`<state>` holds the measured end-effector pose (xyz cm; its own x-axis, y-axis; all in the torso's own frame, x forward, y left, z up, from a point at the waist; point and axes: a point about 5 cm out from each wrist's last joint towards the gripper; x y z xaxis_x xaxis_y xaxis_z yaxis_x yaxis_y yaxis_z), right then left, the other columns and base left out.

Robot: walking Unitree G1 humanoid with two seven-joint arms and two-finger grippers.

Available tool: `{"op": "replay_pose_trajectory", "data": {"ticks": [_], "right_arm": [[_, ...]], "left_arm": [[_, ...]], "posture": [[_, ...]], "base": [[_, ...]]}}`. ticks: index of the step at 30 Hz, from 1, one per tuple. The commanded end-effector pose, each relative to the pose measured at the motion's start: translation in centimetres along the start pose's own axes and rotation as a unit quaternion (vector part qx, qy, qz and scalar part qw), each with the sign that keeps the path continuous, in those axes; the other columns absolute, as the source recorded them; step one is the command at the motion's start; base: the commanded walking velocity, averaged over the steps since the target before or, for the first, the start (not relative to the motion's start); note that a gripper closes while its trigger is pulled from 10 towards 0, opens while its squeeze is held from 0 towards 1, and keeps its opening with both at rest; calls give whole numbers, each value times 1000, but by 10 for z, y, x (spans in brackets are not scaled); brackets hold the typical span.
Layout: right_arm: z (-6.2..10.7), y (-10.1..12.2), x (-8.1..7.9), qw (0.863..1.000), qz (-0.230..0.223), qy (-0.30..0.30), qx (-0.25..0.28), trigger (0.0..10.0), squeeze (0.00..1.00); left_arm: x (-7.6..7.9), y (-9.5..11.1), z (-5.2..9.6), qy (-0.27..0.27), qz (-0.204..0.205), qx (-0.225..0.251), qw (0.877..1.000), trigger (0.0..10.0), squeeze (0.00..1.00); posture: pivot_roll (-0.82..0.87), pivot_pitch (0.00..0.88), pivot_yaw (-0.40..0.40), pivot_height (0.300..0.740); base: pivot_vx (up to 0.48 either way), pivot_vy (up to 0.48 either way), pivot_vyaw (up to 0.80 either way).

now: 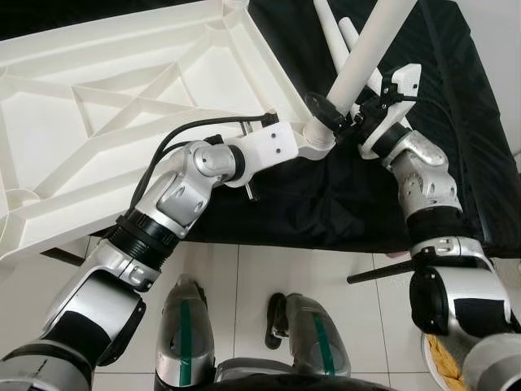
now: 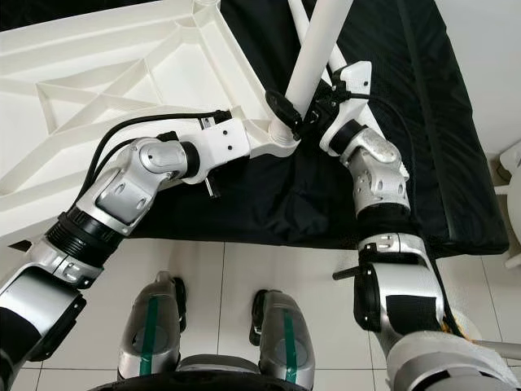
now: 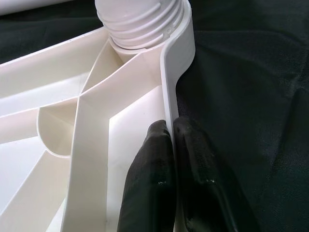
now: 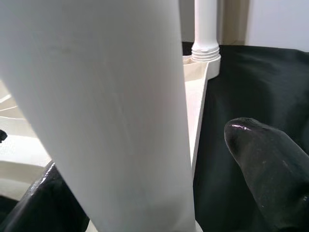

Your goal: Building children table

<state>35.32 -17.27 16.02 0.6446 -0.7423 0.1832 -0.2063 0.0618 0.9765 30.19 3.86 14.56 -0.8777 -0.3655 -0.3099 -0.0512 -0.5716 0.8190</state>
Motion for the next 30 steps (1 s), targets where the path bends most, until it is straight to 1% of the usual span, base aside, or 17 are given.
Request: {"op": "replay_pose_trajectory", "data": {"ticks": [1, 7, 8, 9, 13, 23, 24, 30], "right_arm": [[3, 0, 4, 1000, -1, -4, 2, 10000, 0], [4, -1, 6, 1000, 1, 7, 0, 10000, 0], [6, -3, 5, 1000, -7, 16, 2, 1255, 0], [7, -5, 4, 999, -17, 29, 2, 0, 0], [10, -8, 0, 998, -25, 52, -2, 0, 0], [13, -11, 1, 998, -19, 56, -8, 0, 0], [13, -12, 3, 999, -13, 40, -14, 10000, 0], [10, -12, 5, 1000, -9, 4, -26, 10000, 0]], "left_arm": [[3, 7, -2, -9, -22, 10, 1000, 10000, 0], [4, 7, -2, -10, -23, 11, 1000, 10000, 0], [4, 6, -2, -10, -24, 10, 1000, 10000, 0], [4, 6, -3, -10, -23, 10, 1000, 10000, 0], [5, 7, -3, -12, -26, 12, 1000, 10000, 0], [6, 7, -4, -14, -26, 12, 999, 10000, 0], [7, 7, -4, -15, -27, 13, 999, 10000, 0], [7, 7, -4, -15, -24, 12, 1000, 10000, 0]], "posture": [[72, 26, -63, 740], [74, 19, -63, 740], [73, 17, -62, 740], [72, 16, -62, 740], [71, 14, -62, 740], [66, 9, -64, 740], [66, 11, -65, 740], [67, 16, -66, 740]], "base": [[0, 0, 0], [0, 0, 0], [0, 0, 0], [0, 0, 0], [0, 0, 0], [0, 0, 0], [0, 0, 0], [0, 0, 0]]}}
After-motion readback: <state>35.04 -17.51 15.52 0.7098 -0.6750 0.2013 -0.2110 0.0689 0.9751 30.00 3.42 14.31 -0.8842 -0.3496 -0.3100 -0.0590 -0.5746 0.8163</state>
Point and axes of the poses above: a point about 5 cm out from each wrist's last joint towards the gripper, its own z axis pointing back from the gripper into the wrist, its own y axis along the axis of the wrist's last joint, x = y × z, and after that the axes turned 11 degrees about z, right-handed
